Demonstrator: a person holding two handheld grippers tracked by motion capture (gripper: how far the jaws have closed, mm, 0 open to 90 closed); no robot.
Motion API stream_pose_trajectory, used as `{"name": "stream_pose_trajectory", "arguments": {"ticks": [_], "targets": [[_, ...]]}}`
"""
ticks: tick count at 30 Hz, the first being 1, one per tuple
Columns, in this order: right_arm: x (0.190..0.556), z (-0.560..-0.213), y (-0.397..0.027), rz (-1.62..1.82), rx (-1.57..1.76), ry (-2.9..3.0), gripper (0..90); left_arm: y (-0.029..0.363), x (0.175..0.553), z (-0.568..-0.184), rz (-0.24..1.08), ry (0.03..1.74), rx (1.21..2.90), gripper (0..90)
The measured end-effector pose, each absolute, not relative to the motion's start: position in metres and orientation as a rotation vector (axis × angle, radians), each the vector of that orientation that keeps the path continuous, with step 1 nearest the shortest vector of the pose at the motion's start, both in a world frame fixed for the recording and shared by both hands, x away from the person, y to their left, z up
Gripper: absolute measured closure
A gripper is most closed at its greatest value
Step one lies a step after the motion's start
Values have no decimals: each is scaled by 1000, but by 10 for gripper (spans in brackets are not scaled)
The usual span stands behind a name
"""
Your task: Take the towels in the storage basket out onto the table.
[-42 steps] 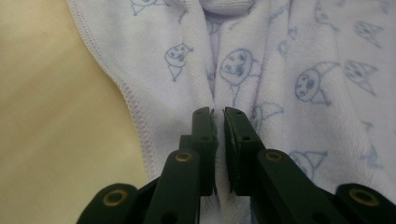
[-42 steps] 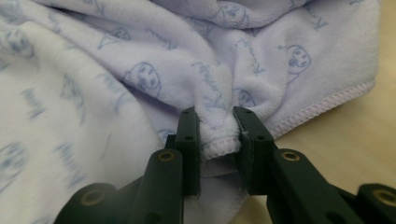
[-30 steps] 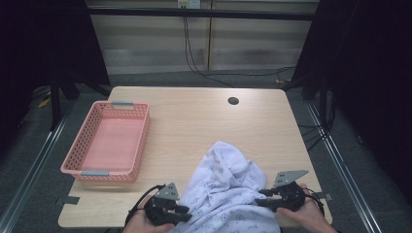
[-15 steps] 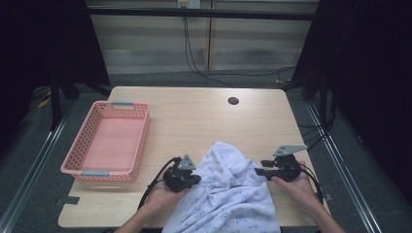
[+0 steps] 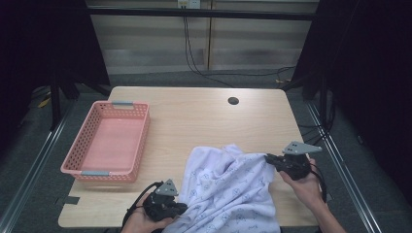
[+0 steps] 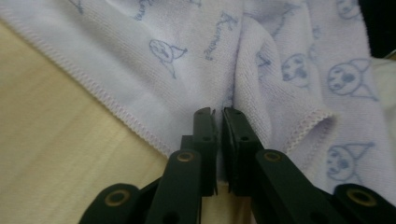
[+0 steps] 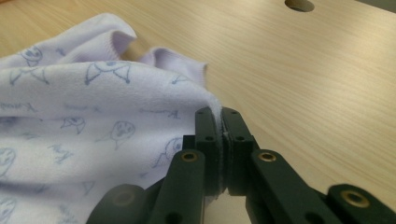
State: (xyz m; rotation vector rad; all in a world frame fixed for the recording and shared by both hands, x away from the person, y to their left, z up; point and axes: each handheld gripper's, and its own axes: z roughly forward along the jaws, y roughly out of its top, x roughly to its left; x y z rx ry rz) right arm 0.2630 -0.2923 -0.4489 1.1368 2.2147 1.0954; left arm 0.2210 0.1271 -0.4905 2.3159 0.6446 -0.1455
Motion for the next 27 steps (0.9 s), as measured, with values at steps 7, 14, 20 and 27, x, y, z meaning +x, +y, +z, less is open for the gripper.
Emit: {"name": "stream_pose_trajectory", "arguments": {"ticks": [7,14,20,27], "targets": [[241,-478,-285,1049,1104,2500,788,124,234,-480,-96,653,2203,699],[220,-484,-289,997,1125,2568,855,102,286,-487,59,739,2192,653],[197,-476,-301,1103,1081,2522,647,104,293,-496,120,743,2266,761],[233,-457,-306,1246,1133,2354,608,108,289,-490,69,751,2243,711]]}}
